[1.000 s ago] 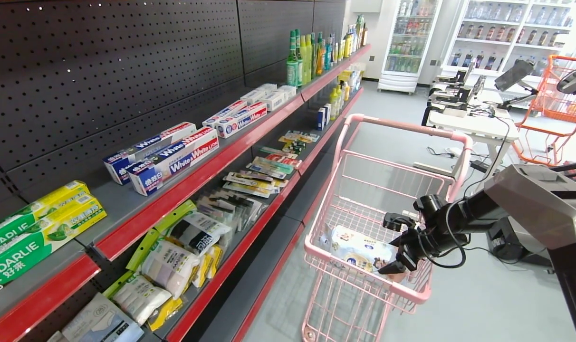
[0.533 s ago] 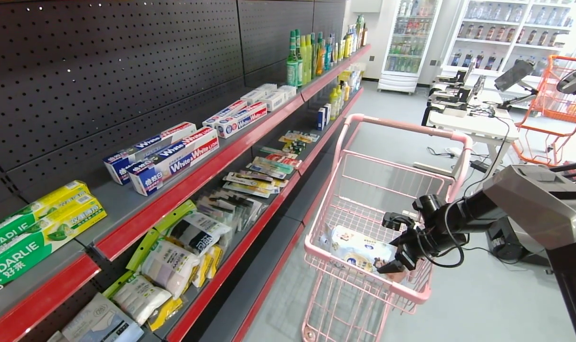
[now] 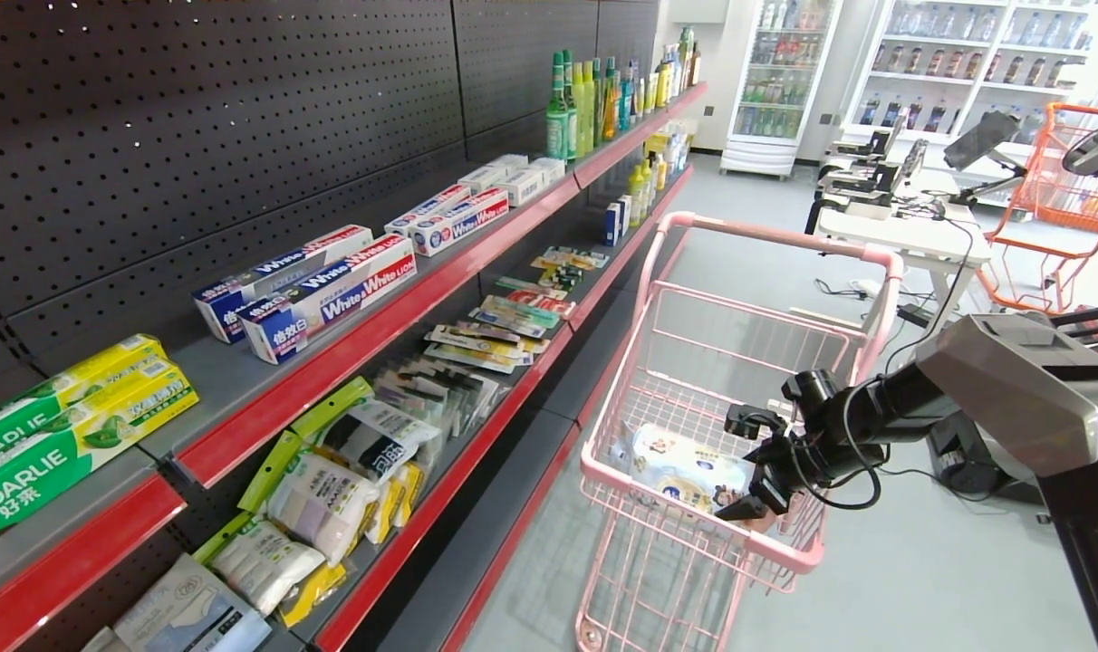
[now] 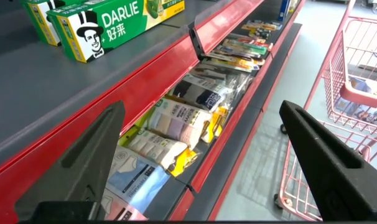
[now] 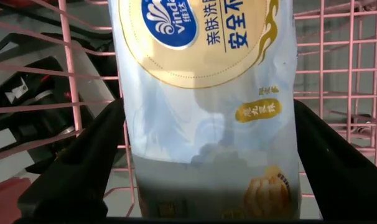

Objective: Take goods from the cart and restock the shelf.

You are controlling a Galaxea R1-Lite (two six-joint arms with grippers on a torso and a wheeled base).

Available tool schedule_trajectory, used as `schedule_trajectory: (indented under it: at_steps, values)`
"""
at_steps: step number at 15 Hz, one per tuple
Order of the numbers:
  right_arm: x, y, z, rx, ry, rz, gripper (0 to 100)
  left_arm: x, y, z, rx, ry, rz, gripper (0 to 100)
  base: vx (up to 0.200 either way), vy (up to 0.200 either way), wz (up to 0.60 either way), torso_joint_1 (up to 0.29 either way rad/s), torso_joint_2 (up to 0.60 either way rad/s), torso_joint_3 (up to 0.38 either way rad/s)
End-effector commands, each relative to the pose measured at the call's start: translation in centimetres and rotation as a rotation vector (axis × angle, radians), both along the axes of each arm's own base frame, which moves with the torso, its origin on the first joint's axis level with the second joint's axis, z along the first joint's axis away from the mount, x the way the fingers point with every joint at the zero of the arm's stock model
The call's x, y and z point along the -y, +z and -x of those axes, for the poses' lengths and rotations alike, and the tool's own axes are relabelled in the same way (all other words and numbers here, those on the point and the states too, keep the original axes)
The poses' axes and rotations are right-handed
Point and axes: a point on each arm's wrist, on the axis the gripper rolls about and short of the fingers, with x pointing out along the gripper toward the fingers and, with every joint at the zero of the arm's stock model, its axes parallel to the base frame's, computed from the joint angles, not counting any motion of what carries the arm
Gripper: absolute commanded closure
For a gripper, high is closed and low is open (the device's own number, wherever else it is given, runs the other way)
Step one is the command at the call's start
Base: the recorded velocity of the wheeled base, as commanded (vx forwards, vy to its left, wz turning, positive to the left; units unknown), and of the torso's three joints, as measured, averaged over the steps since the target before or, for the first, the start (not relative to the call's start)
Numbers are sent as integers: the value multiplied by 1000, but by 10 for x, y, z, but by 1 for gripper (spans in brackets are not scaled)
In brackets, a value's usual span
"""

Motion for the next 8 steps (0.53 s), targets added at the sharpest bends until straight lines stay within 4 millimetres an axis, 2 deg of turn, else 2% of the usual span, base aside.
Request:
schedule_trajectory:
  at_steps: [1, 3, 4, 8]
  values:
    - [-2, 0, 0, 4, 6, 9, 0, 0, 0, 0, -1, 0, 0, 0, 0, 0, 0, 0, 0, 0]
    - [-2, 0, -1, 8, -6, 70, 0, 0, 0, 0, -3, 0, 0, 0, 0, 0, 0, 0, 0, 0]
    - [-2, 0, 0, 8, -3, 73, 100, 0, 0, 0, -3, 0, 0, 0, 0, 0, 0, 0, 0, 0]
    - [-4, -1, 1, 7, 4, 74, 100, 0, 0, 0, -1, 0, 0, 0, 0, 0, 0, 0, 0, 0]
